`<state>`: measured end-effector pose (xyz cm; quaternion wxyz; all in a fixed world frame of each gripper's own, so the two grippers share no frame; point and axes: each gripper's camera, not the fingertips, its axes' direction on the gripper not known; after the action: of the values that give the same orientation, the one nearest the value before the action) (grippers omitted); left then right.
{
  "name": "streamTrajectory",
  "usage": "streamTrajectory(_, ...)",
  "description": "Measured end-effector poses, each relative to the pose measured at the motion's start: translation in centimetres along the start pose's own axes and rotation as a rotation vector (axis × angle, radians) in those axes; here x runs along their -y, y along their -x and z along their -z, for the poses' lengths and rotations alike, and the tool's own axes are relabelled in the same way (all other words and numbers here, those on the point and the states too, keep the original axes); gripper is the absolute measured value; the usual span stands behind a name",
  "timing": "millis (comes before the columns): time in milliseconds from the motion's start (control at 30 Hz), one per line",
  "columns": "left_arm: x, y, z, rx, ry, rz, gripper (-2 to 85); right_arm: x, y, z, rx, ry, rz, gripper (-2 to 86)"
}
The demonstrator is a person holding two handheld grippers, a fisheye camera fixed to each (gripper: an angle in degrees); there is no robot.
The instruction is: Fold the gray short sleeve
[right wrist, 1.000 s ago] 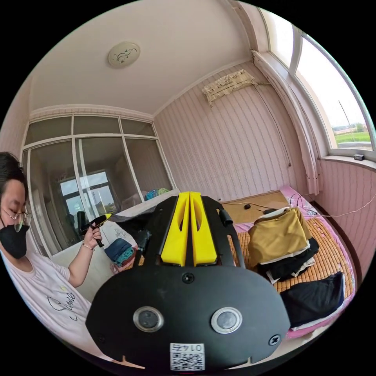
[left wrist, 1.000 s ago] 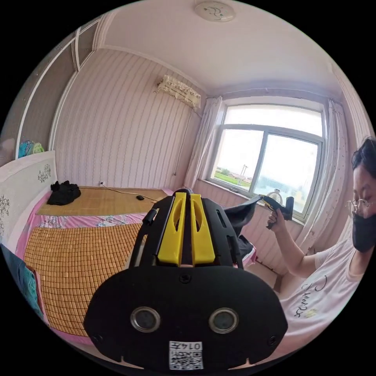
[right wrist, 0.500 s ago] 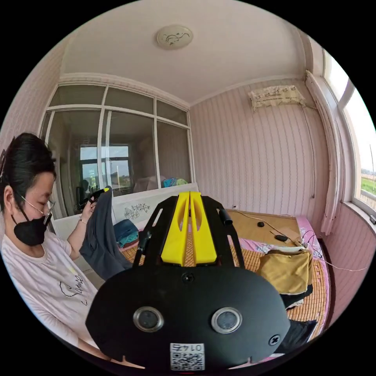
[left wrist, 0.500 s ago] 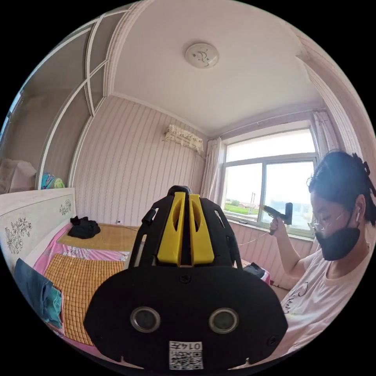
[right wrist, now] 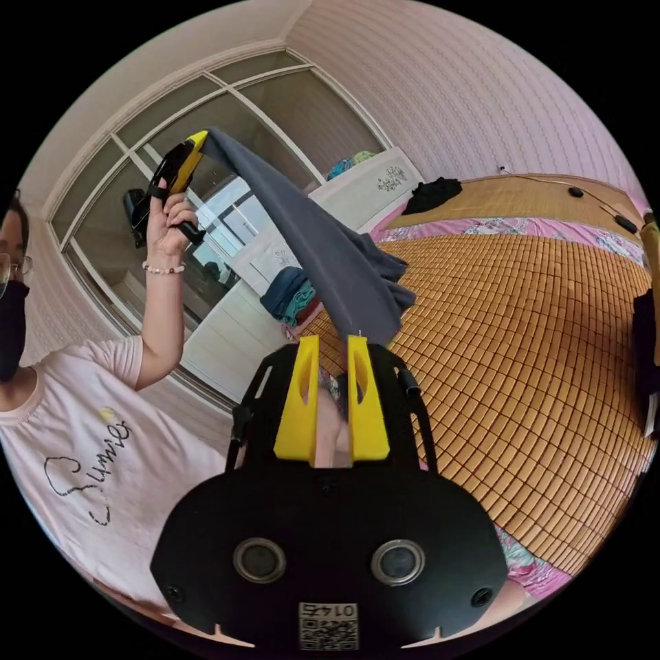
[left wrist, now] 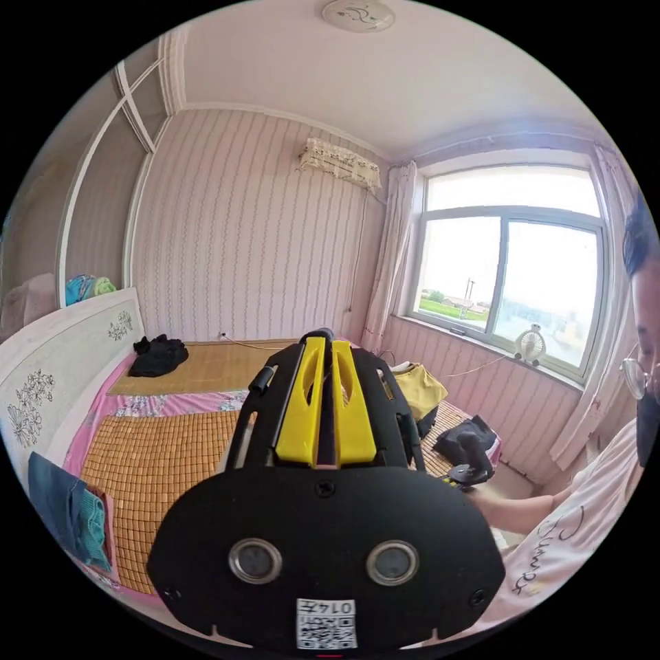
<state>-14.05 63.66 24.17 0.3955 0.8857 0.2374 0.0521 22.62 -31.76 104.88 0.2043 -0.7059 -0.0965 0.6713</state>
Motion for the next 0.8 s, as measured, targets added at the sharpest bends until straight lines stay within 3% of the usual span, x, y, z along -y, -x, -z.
streamTrajectory(133, 4.8, -3.8, -0.5, -0.118, -0.081, -0.013, -1.0, 1.2, -2.2, -1.0, -0.108, -0.073, -0.024, 22.0)
streamTrajectory(267, 8.6, -7.2, 1.3, -0.158, -0.188, -0.027, -1.0, 3.9, -3.0, -3.7, -0.184, -0.115, -0.004, 22.8)
streamTrajectory(400, 10.3, -8.5, 2.7, -0.202, -0.215, -0.009, -0.9, 5.2, -4.8, -5.8, -0.492, -0.140, -0.016, 3.2)
streamTrajectory(567, 10.9, -8.7, 4.4, -0.190, -0.203, -0.024, -1.0, 1.9, -7.3, -1.3, -0.608, -0.236, -0.021, 1.5)
streamTrajectory(600, 11.0, -8.6, 4.3, -0.205, -0.197, -0.016, -1.0, 0.6, -7.7, -0.2, -0.646, -0.264, -0.013, 2.2)
streamTrajectory(733, 11.9, -9.0, 3.7, -0.286, -0.154, -0.002, -1.0, -3.9, -10.2, 0.1, -0.641, -0.317, -0.084, 22.5)
streamTrajectory(800, 12.5, -10.0, 3.3, -0.314, -0.134, -0.025, -1.0, -4.6, -12.6, -2.0, -0.646, -0.301, -0.132, 21.5)
